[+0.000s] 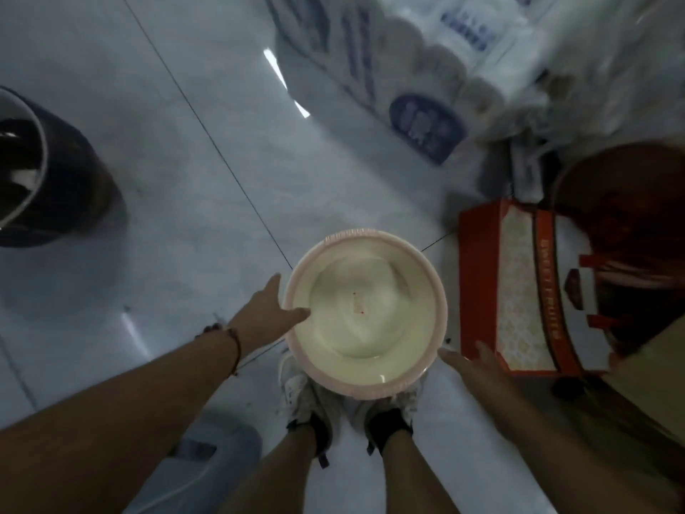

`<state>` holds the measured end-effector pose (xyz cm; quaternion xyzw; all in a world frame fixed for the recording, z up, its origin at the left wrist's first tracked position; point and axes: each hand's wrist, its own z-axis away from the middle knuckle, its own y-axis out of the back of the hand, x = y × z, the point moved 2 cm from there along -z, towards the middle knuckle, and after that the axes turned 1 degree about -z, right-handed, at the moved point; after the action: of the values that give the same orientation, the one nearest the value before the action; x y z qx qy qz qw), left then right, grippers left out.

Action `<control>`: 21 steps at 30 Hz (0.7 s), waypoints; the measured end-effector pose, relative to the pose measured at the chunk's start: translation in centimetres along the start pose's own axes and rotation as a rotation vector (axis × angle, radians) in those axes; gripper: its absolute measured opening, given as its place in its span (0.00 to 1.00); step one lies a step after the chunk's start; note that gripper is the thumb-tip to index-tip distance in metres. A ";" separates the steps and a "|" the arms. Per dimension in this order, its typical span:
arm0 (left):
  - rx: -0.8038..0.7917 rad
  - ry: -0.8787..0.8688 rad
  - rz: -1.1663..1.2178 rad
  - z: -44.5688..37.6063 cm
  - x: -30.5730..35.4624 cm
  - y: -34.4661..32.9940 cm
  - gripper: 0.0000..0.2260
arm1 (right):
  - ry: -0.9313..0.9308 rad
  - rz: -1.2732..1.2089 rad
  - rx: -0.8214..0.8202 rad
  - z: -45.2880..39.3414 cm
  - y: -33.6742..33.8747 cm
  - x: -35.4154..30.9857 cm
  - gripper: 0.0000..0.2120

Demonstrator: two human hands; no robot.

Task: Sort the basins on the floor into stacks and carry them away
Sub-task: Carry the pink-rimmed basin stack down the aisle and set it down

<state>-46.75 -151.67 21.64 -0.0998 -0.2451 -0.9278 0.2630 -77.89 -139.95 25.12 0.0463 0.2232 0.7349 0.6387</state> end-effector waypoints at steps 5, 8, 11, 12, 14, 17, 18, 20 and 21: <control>-0.146 0.329 0.697 -10.0 -6.5 -6.0 0.48 | -0.164 -0.302 -0.110 -13.9 -4.5 2.3 0.41; -0.269 0.197 0.989 -12.5 -8.3 -8.8 0.34 | -0.132 -0.517 -0.172 -19.3 -5.9 3.3 0.33; -0.219 0.171 1.137 -13.9 -9.2 -10.4 0.35 | -0.135 -0.715 -0.308 -21.4 -5.6 4.0 0.21; -0.220 0.171 1.182 -14.2 -9.4 -10.6 0.37 | -0.141 -0.743 -0.358 -21.9 -5.3 4.3 0.21; -0.229 0.229 1.286 -14.2 -9.6 -11.0 0.41 | -0.139 -0.766 -0.431 -22.9 -5.1 5.0 0.32; -0.134 0.230 1.342 -14.6 -9.0 -11.6 0.30 | -0.153 -0.760 -0.427 -23.3 -5.2 5.1 0.45; -0.101 0.216 1.350 -14.5 -8.5 -11.6 0.27 | -0.149 -0.756 -0.412 -23.2 -5.2 4.9 0.43; -0.069 0.230 1.322 -13.6 -8.0 -11.3 0.28 | -0.147 -0.734 -0.369 -22.2 -4.9 3.9 0.35; -0.071 0.224 1.312 -13.0 -7.9 -10.8 0.31 | -0.141 -0.719 -0.355 -21.4 -4.6 3.0 0.29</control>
<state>-46.63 -146.76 3.67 -0.1398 -0.0740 -0.5877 0.7935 -81.78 -142.43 3.49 -0.0951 0.0505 0.4871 0.8667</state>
